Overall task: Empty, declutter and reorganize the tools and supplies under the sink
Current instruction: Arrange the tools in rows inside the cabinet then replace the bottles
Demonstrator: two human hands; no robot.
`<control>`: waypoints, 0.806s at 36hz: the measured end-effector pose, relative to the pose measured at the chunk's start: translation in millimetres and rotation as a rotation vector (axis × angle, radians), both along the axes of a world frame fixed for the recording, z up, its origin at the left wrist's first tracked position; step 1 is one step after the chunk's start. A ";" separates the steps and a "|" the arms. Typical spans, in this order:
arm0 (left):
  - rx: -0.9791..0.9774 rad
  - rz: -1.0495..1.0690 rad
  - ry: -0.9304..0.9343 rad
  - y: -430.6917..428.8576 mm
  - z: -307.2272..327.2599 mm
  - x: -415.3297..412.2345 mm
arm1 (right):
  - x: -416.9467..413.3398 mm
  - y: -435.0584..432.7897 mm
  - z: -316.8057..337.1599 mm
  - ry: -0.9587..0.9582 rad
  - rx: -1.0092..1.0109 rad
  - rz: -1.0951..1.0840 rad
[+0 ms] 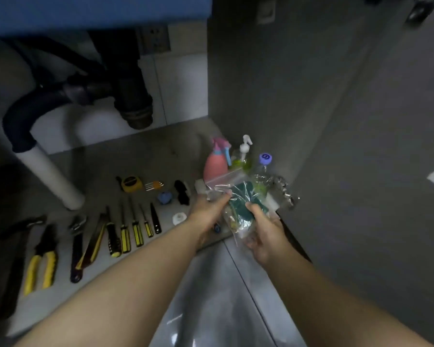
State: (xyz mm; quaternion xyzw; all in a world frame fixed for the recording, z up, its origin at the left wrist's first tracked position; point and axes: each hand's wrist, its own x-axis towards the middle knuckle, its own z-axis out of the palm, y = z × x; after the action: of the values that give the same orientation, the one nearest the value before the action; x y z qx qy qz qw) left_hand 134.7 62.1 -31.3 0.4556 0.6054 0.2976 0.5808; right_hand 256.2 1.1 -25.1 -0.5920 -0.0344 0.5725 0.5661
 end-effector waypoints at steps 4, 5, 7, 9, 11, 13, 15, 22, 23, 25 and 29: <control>0.189 -0.030 0.372 26.7 -32.5 -15.4 | 6.8 25.1 -30.8 -0.065 -0.111 0.003; 0.238 -0.060 0.437 31.1 -39.6 -19.5 | 7.8 31.1 -37.6 -0.075 -0.127 0.007; 0.345 -0.114 0.479 35.9 -51.7 -24.7 | 7.4 42.5 -49.7 -0.087 -0.147 0.009; 0.378 -0.158 0.395 35.2 -57.5 -22.7 | 5.2 52.7 -58.3 -0.093 -0.170 -0.014; 0.362 -0.176 0.310 34.0 -59.3 -15.9 | 2.4 61.9 -64.8 -0.092 -0.201 -0.037; 0.342 -0.189 0.258 33.6 -59.5 -7.9 | 0.7 69.0 -69.0 -0.116 -0.241 -0.041; 0.333 -0.215 0.235 34.7 -59.7 -1.0 | -0.2 73.7 -70.3 -0.125 -0.256 -0.034; 0.319 -0.259 0.347 45.5 -56.6 14.0 | 0.6 84.0 -77.2 -0.118 -0.226 -0.062; 0.315 -0.257 0.352 47.1 -56.0 15.0 | 0.6 82.8 -78.6 -0.130 -0.234 -0.084; 0.320 -0.241 0.361 50.2 -56.2 16.4 | 0.2 80.8 -82.2 -0.149 -0.233 -0.100; 0.368 -0.248 0.371 55.4 -59.0 17.8 | -0.2 82.0 -87.6 -0.156 -0.204 -0.036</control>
State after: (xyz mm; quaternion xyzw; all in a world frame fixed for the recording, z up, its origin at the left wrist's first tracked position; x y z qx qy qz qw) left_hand 152.5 117.5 -90.3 0.6706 0.5766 0.2410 0.3997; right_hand 256.0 83.1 -112.7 -0.6898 -0.0094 0.5151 0.5087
